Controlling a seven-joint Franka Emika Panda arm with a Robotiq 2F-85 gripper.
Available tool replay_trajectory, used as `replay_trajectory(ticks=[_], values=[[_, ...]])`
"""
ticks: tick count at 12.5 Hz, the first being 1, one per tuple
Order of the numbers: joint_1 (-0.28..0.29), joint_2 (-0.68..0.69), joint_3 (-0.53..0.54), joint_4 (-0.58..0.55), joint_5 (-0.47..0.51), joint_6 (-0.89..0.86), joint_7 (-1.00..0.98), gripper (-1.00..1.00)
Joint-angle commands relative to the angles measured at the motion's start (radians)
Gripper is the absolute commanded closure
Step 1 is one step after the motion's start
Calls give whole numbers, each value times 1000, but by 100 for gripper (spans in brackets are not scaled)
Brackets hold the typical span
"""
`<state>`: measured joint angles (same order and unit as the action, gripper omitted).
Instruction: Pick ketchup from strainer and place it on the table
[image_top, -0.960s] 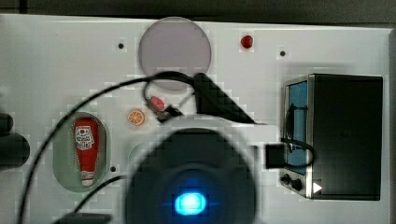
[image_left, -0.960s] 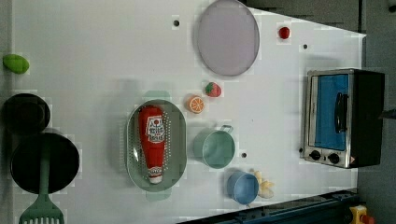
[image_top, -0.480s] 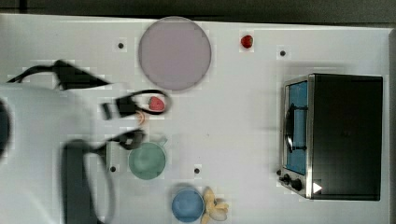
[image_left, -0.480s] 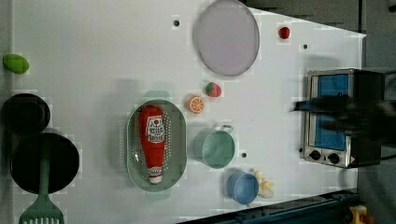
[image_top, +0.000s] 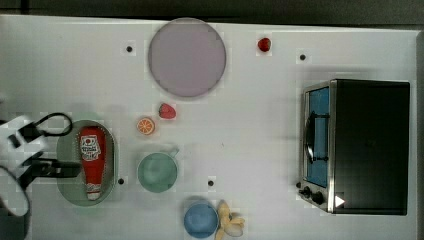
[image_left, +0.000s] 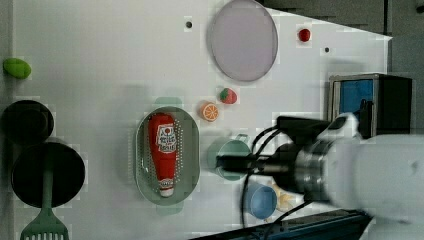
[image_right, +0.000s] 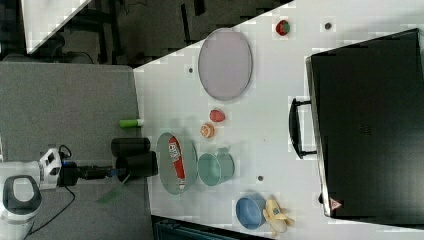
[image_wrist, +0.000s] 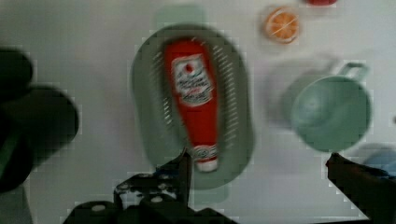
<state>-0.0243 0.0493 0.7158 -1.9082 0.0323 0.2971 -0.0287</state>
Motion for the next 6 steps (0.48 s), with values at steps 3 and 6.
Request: replay_trajectory(ticks=[3, 6], values=[[5, 93, 37, -82, -40, 170, 48, -100], [16, 166, 36, -155, -135, 331, 52, -100]])
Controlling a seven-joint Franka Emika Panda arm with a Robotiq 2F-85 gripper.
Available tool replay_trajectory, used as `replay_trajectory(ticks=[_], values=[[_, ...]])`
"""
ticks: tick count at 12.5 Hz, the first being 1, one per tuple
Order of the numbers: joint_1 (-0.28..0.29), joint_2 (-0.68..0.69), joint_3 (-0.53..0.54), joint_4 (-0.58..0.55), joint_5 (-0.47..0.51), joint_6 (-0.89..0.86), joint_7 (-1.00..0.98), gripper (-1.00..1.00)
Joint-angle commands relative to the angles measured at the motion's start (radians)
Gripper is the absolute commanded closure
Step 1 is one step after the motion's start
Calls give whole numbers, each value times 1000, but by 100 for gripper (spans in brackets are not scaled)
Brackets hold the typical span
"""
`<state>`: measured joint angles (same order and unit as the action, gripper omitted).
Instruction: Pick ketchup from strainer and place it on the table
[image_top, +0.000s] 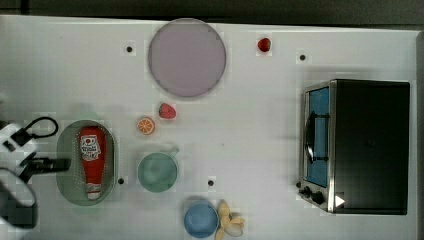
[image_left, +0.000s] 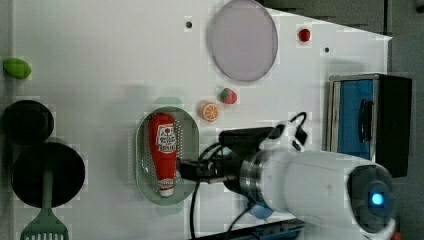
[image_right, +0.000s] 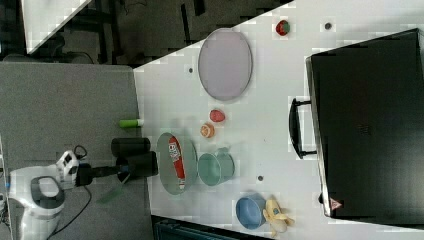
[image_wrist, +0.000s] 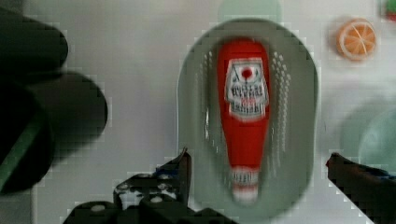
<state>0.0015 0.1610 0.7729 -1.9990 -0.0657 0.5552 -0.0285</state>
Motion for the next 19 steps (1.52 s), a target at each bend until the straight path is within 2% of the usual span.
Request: replay_trajectory(ticks=[1, 6, 11, 16, 17, 19], values=[[-9, 82, -23, -86, -61, 123, 52, -100], [-6, 239, -36, -126, -154, 329, 125, -100], [14, 368, -64, -126, -311, 408, 277, -100], [50, 452, -121, -111, -412, 488, 292, -100], [59, 456, -132, -107, -412, 486, 294, -91], [76, 456, -146, -105, -412, 488, 294, -41]])
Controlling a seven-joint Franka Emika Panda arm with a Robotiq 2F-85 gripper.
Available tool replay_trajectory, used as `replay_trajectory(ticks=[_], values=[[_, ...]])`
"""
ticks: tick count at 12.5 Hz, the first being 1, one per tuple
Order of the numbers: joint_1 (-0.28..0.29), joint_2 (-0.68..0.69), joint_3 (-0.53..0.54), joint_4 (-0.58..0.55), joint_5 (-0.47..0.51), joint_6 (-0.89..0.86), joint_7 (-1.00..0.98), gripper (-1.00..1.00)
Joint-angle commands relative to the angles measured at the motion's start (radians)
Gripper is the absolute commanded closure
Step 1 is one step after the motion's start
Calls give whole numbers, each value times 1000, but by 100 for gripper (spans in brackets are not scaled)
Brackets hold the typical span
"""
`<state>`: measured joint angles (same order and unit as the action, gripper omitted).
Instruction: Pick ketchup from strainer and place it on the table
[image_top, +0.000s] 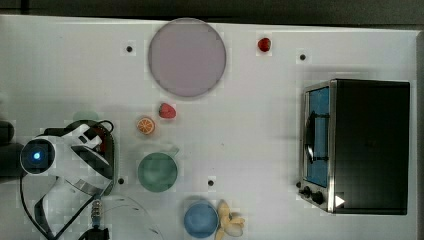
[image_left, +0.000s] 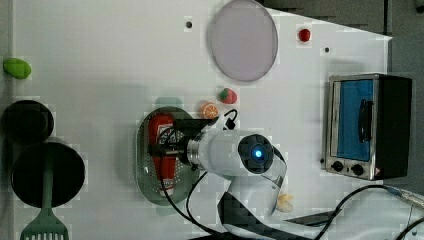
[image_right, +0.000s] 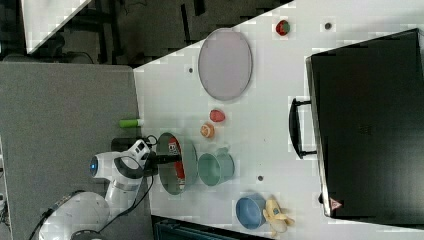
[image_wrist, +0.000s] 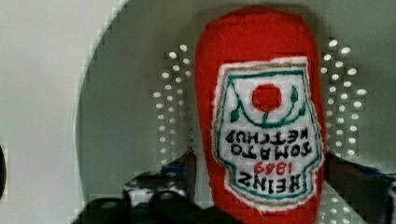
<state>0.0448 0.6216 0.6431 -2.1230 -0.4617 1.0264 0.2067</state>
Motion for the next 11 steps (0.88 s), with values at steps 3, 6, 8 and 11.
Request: replay_trajectory(ticks=[3, 6, 8, 11], values=[[31, -23, -12, 17, -16, 9, 59, -13], [-5, -124, 29, -10, 5, -41, 59, -13], [-41, -215, 74, -10, 106, -82, 58, -13], [-87, -340, 120, 4, 274, -225, -20, -13]])
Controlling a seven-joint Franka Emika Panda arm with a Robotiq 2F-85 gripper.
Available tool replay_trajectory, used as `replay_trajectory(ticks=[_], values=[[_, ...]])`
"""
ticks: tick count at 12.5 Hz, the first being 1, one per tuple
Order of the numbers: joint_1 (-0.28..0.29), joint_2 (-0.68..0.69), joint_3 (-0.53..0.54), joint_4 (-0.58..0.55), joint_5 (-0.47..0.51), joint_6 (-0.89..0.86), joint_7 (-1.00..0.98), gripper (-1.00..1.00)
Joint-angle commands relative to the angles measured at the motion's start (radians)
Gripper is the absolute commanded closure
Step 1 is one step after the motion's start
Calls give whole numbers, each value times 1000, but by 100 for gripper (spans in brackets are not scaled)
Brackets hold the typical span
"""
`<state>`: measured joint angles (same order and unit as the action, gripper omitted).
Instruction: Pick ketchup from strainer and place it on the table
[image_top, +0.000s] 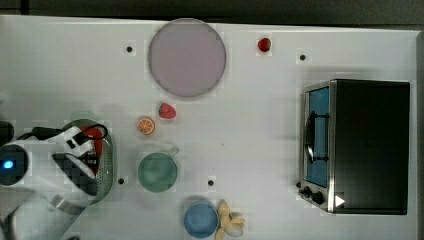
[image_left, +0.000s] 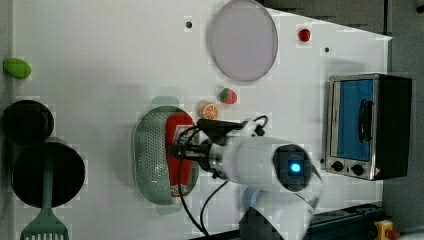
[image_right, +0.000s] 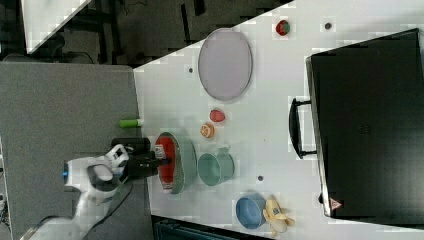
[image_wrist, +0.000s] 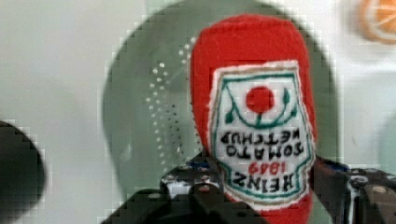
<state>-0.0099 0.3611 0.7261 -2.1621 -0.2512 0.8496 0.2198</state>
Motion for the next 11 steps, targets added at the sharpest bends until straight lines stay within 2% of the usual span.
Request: replay_trajectory(ticks=[1, 5, 8, 11], values=[[-45, -114, 38, 54, 116, -97, -85, -13], [-115, -210, 33, 114, 257, -256, -292, -13], [-185, -271, 7, 151, 264, -367, -384, -13], [-246, -333, -63, 169, 264, -392, -539, -13]])
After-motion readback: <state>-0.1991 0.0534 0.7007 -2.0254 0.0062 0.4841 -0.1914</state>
